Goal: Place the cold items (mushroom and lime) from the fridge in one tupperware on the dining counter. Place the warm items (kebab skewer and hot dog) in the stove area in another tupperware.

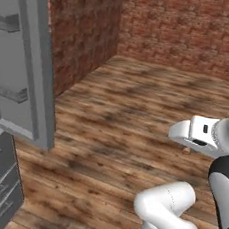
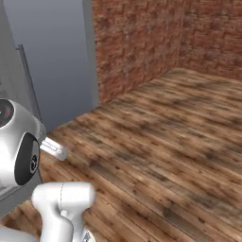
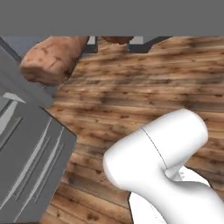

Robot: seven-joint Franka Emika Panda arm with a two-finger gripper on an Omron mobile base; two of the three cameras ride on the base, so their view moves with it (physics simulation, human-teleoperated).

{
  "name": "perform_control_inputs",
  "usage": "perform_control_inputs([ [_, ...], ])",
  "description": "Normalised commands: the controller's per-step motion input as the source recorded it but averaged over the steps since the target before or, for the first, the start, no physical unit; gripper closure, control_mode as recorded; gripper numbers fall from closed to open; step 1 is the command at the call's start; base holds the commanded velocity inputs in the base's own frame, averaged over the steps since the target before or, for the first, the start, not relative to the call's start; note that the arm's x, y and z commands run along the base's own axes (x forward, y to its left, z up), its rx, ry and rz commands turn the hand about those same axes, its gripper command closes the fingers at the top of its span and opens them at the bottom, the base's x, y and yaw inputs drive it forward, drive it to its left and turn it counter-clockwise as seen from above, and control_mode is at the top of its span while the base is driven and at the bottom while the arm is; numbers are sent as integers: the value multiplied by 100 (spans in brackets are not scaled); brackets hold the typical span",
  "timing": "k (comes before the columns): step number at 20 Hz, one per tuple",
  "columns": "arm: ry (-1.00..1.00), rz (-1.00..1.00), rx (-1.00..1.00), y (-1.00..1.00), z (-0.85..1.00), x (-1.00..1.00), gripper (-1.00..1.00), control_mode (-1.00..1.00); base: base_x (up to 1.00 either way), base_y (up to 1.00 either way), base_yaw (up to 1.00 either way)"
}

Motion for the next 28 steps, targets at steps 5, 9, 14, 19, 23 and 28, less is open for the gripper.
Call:
perform_control_inputs([
  [5,0,0,0,0,0,0,100,100,-10,-7,-80],
  [9,0,0,0,0,0,0,100,100,14,1,-70],
  [14,0,0,0,0,0,0,100,100,73,36,-58],
  [19,0,0,0,0,0,0,100,100,100,97,-31],
  [23,0,0,0,0,0,0,100,100,100,100,-14],
  [28,0,0,0,0,0,0,100,100,100,73,-23],
])
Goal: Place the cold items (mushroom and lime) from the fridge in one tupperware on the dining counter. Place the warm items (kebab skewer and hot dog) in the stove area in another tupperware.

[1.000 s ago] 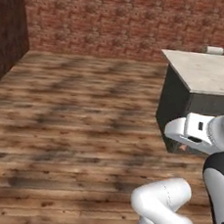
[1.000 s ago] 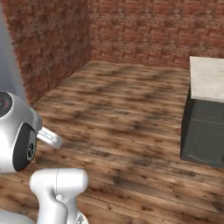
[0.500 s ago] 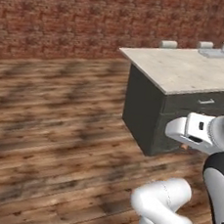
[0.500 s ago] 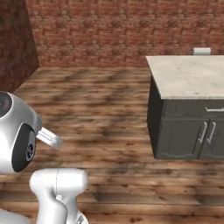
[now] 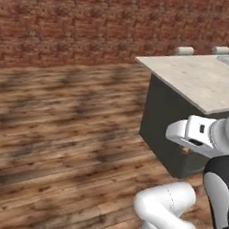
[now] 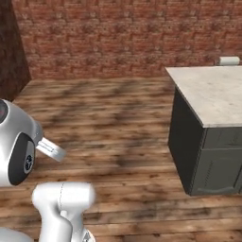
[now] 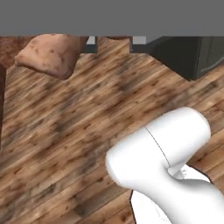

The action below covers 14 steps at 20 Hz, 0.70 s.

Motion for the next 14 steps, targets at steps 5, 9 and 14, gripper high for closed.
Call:
perform_control_inputs([
  [5,0,0,0,0,0,0,100,100,100,47,-34],
  [9,0,0,0,0,0,0,100,100,100,62,-37],
  [14,0,0,0,0,0,0,100,100,100,83,-29],
])
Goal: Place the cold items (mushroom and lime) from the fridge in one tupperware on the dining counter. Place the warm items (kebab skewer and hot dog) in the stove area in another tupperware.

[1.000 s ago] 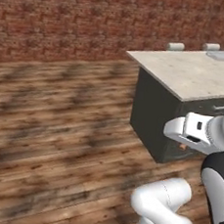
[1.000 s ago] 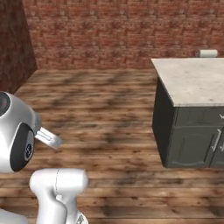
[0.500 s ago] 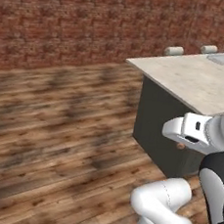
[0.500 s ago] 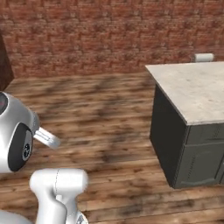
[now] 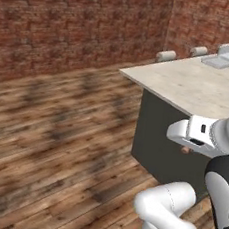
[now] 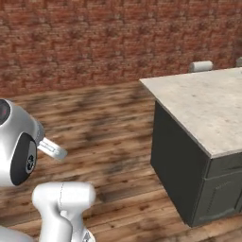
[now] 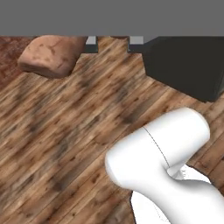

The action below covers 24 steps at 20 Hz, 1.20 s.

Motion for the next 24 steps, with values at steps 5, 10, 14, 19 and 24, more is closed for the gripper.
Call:
perform_control_inputs([
  [5,0,0,0,0,0,0,100,100,100,86,-25],
  [10,0,0,0,0,0,0,100,100,100,78,-23],
  [14,0,0,0,0,0,0,100,100,100,70,-22],
  [19,0,0,0,0,0,0,100,100,100,70,-27],
  [24,0,0,0,0,0,0,100,100,100,75,-40],
])
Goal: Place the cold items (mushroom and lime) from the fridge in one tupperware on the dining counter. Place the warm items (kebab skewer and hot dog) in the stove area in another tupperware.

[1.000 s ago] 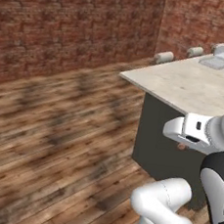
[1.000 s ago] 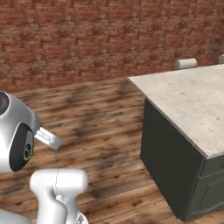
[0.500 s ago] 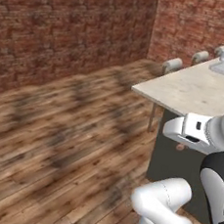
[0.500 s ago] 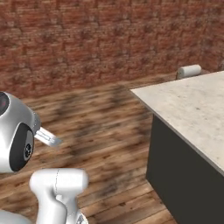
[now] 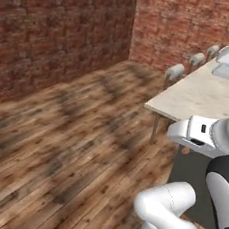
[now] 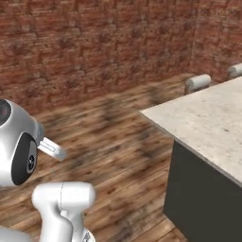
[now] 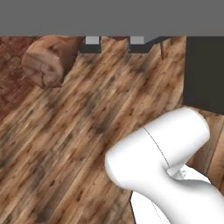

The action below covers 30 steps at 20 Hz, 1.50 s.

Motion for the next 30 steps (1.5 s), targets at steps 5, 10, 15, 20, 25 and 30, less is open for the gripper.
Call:
perform_control_inputs([
  [5,0,0,0,0,0,0,100,100,100,66,-67],
  [10,0,0,0,0,0,0,100,100,100,80,-67],
  [15,0,0,0,0,0,0,100,100,95,100,-49],
  [20,0,0,0,0,0,0,100,100,82,100,-42],
  [25,0,0,0,0,0,0,100,100,75,100,-52],
  [30,0,0,0,0,0,0,100,100,74,100,-60],
])
